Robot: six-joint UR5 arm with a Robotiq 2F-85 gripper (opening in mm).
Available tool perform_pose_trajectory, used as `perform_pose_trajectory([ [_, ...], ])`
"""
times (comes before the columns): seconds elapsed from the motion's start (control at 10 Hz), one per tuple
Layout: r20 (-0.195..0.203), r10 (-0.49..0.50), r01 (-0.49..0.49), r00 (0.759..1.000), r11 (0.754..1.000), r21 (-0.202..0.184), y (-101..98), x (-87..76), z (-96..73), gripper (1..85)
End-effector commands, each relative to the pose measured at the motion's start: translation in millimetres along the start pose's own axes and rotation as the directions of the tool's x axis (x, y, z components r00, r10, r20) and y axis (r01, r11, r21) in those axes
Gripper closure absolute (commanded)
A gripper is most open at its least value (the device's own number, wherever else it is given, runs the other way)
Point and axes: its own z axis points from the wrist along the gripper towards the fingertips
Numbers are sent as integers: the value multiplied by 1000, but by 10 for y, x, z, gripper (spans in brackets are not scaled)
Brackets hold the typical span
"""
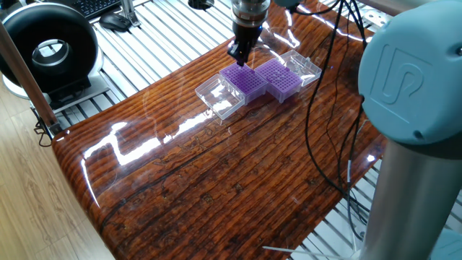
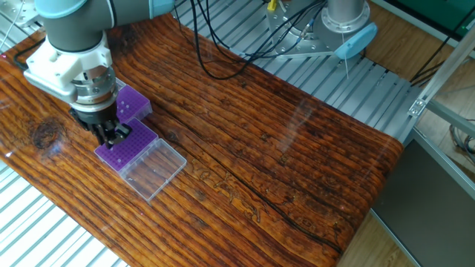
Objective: Transfer all small pipette tips from one holder to another
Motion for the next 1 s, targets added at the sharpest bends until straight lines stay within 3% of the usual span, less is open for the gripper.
perform_pose_trajectory([
  [0.0,9,8,-8,1000,1000,-6,16,-28,24,630],
  [0.9,13,16,-16,1000,1000,4,30,-37,102,630],
])
